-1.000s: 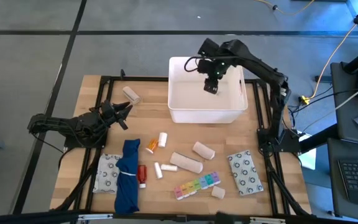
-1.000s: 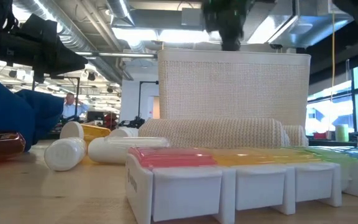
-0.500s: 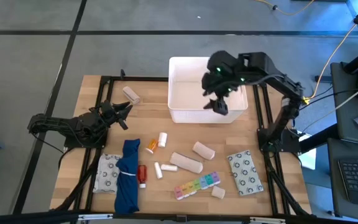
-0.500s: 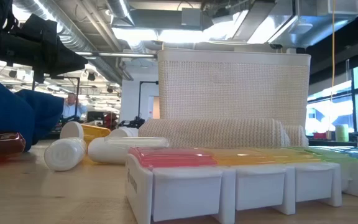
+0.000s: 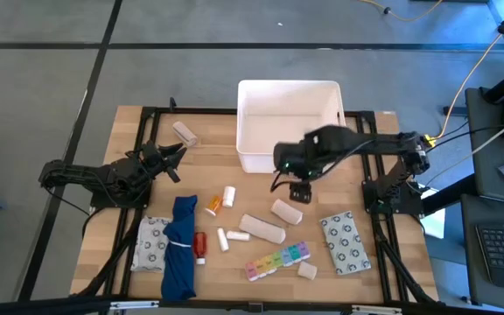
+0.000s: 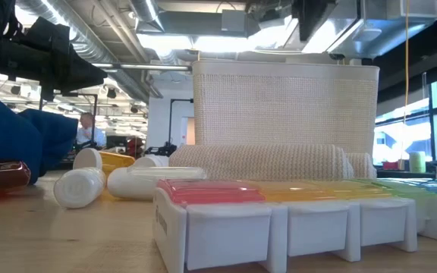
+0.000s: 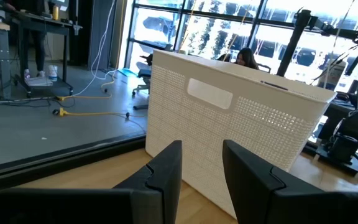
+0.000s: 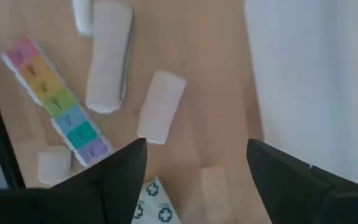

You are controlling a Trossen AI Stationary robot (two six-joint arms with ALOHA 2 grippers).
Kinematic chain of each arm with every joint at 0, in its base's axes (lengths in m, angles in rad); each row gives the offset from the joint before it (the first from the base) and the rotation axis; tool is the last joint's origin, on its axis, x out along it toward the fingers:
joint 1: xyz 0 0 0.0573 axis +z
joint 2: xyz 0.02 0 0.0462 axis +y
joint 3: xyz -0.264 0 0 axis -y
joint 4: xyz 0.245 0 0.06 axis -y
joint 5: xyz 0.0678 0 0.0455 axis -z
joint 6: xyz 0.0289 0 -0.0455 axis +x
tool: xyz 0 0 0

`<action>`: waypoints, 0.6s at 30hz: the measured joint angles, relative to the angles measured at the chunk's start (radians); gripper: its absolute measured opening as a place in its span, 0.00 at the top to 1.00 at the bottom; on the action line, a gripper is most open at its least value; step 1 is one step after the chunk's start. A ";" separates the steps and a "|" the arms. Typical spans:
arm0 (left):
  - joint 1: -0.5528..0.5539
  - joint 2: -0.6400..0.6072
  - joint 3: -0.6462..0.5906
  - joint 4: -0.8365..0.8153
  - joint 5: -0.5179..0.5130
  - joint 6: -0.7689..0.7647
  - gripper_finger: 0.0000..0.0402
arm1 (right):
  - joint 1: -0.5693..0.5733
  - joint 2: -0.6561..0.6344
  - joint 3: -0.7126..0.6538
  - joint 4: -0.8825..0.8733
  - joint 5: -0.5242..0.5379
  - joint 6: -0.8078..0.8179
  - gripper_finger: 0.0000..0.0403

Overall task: Pick & place medical supplies in basket/bin
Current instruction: Put the rolled brown bandage into the white container

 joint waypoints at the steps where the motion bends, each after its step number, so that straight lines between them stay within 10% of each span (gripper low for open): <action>1: 0.000 0.000 0.000 0.000 0.000 0.000 0.72 | 0.010 -0.001 -0.038 0.033 0.001 0.011 0.32; 18: 0.000 0.000 0.000 0.000 0.003 -0.008 0.72 | 0.088 -0.001 -0.598 0.628 0.003 0.176 0.34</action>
